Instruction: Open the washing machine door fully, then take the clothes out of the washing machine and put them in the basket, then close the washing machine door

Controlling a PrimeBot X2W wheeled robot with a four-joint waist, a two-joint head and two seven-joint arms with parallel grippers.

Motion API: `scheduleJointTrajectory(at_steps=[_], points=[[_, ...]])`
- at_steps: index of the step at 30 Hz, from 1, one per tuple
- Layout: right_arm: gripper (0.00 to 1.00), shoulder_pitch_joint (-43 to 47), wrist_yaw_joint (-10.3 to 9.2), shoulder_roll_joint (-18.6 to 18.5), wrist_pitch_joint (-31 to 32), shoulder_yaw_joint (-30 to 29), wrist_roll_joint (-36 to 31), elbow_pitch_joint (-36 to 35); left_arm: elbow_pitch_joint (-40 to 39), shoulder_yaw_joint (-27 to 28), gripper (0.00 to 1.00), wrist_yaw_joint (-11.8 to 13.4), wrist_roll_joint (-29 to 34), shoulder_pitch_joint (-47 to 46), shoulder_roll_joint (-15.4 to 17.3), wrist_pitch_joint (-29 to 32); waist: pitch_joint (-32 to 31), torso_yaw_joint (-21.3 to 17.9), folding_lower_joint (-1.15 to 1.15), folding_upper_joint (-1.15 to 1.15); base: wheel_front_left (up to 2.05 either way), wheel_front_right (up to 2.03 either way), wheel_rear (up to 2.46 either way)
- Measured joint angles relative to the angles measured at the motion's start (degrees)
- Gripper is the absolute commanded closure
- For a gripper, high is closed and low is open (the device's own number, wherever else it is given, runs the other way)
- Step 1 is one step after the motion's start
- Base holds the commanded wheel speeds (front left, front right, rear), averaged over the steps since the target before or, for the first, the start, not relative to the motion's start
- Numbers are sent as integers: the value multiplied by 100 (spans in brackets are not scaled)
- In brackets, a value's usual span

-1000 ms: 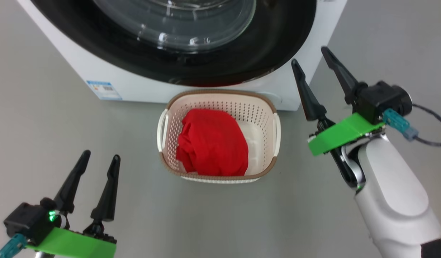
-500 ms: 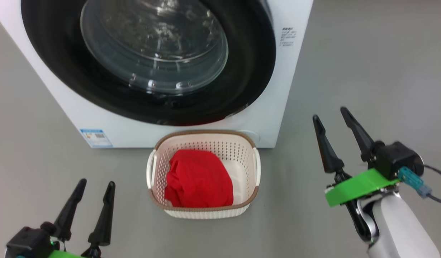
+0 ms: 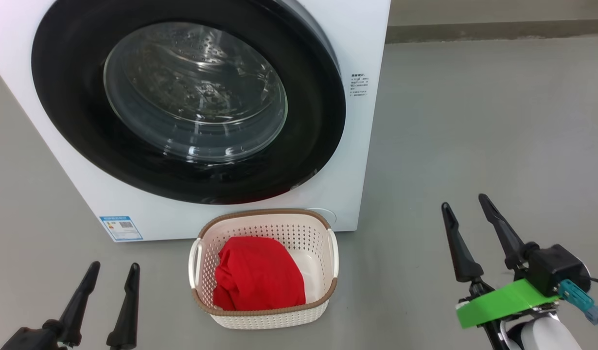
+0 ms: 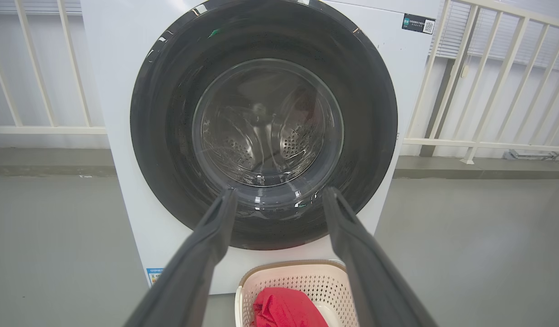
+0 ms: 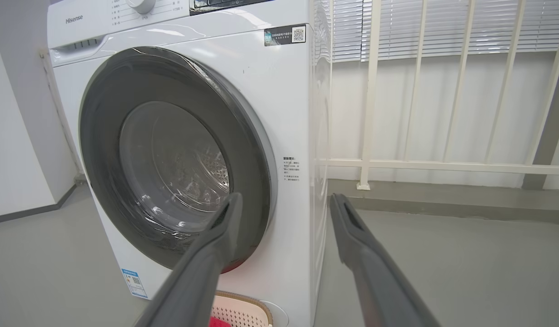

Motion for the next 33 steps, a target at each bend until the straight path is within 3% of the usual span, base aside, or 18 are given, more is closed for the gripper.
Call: scheduleJointTrajectory(at_steps=[25, 26, 33], points=[[0, 510, 0, 29, 0, -175, 66, -246, -46, 193, 0, 0, 291, 231, -89, 1, -251, -21, 0, 0, 0, 0, 0], [100, 510, 0, 29, 0, -175, 66, -246, -102, 224, 100, 0, 420, 232, -88, 1, -249, -20, 0, 0, 0, 0, 0], [100, 846, 0, 119, 47, -122, 88, 230, 354, 85, 100, 8, 327, 370, -403, 89, -244, -19, 0, 0, 0, 0, 0]])
